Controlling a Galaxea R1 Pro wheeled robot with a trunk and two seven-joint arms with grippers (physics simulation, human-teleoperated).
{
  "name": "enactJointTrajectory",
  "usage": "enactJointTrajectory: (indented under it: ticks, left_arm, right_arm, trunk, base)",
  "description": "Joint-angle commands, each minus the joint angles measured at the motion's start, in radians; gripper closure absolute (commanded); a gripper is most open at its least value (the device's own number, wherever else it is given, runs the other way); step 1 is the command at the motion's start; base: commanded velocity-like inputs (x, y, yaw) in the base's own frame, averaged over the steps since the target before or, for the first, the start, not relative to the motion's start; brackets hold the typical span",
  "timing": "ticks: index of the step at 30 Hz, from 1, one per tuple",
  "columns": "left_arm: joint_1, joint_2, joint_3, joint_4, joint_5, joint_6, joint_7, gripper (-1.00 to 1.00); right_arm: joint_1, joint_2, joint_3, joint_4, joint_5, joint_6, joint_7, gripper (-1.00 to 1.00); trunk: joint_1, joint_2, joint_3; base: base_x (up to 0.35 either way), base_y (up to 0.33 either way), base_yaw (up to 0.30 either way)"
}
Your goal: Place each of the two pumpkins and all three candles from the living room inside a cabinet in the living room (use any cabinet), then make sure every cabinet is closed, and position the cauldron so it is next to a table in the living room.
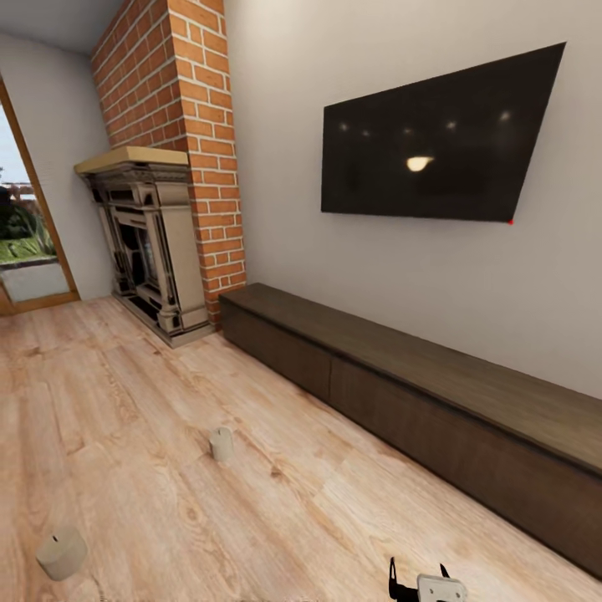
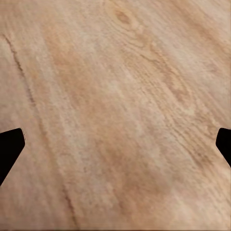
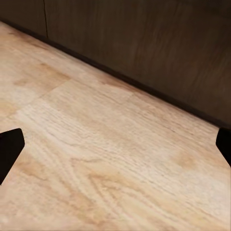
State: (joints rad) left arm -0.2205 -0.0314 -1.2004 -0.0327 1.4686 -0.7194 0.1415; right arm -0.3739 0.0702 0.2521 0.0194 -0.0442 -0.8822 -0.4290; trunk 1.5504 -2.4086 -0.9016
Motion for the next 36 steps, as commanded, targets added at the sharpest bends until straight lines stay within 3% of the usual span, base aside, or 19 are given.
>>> enactJointTrajectory:
  ticks: [1, 12, 18, 23, 31, 36]
  left_arm:
    - [0.000, 0.000, -0.008, -0.001, 0.000, -0.002, 0.010, -1.00]
    - [0.000, 0.002, -0.005, -0.002, 0.001, -0.006, 0.017, -1.00]
    - [0.000, 0.009, -0.001, 0.000, 0.017, -0.009, 0.019, -1.00]
    - [0.008, 0.038, -0.002, 0.000, 0.023, -0.010, 0.016, -1.00]
    - [0.042, 0.044, -0.002, 0.000, 0.024, -0.027, 0.015, -1.00]
    - [0.049, 0.044, -0.002, 0.000, 0.024, -0.048, 0.017, -1.00]
  right_arm:
    - [-0.001, 0.000, 0.009, 0.002, -0.004, -0.003, -0.005, -1.00]
    - [-0.001, 0.000, 0.009, 0.002, -0.005, -0.003, -0.005, -1.00]
    - [-0.001, 0.000, 0.009, 0.002, -0.005, -0.003, -0.005, -1.00]
    - [-0.001, 0.001, 0.009, 0.002, -0.005, -0.003, -0.005, -1.00]
    - [-0.001, 0.001, 0.009, 0.002, -0.005, 0.001, 0.001, -1.00]
    - [-0.001, 0.000, 0.010, 0.002, -0.005, 0.082, 0.031, -1.00]
  trunk:
    - [0.000, 0.000, -0.002]
    - [0.000, 0.000, -0.018]
    - [-0.023, 0.042, -0.008]
    - [-0.042, 0.077, 0.001]
    - [-0.073, 0.133, 0.015]
    - [-0.092, 0.168, 0.023]
  base:
    - [0.000, 0.000, 0.116]
    - [0.000, 0.000, 0.116]
    - [0.000, 0.000, 0.116]
    - [0.000, 0.000, 0.116]
    - [0.000, 0.000, 0.111]
    - [0.000, 0.000, 0.104]
